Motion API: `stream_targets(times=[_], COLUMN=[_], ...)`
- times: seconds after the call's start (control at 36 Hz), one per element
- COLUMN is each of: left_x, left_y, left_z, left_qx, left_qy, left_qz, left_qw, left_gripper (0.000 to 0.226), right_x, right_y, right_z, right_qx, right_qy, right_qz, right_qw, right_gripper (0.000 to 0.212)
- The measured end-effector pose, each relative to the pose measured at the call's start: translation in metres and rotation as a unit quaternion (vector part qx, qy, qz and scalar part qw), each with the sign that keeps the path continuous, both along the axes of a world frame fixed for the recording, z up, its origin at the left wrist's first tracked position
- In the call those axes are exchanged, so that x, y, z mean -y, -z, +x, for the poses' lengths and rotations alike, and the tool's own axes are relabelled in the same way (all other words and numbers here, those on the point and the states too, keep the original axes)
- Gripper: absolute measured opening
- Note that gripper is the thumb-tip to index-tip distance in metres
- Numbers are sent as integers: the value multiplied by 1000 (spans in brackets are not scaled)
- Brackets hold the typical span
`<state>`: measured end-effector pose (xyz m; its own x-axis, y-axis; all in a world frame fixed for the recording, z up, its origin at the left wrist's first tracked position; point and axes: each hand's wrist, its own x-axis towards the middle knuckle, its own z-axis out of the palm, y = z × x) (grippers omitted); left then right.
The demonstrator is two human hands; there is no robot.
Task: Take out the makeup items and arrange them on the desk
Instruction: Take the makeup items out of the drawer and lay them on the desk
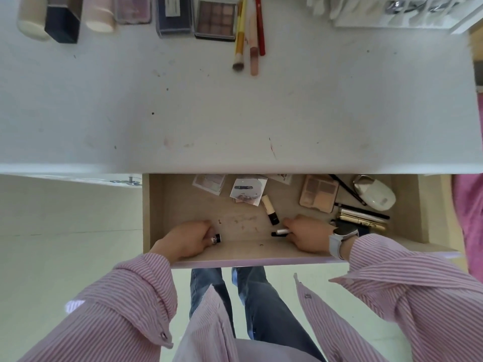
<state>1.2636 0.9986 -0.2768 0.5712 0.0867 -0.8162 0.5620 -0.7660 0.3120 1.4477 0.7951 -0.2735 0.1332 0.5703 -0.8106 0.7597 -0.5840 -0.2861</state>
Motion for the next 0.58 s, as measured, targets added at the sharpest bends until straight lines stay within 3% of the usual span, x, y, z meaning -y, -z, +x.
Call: stream_targets(times=[0.19,0.33,0.39,0.47,0.58], left_x=[4,-3,-11,-18,-23], left_y=[-41,-81,-96,-116,-121], left_z=[28,70,91,125,178], left_qx=[107,192,233,291,307], left_qy=[-56,-128,-191,-285,-389], left_qz=[-7,-46,-69,-83,-86], left_qw=[993,972,951,910,864], left_gripper=[21,13,12,7,8], right_x=[-14,-33,-44,-62,-90], right_y=[-55,-92,-107,-125,-132], right_z=[11,30,42,63,96], right_qx=[-35,-94,-118,-131,-133], right_qy=[99,205,272,395,523], right_qz=[143,191,234,273,285], right_qw=[984,955,926,867,792], right_gripper=[18,12,22,14,23])
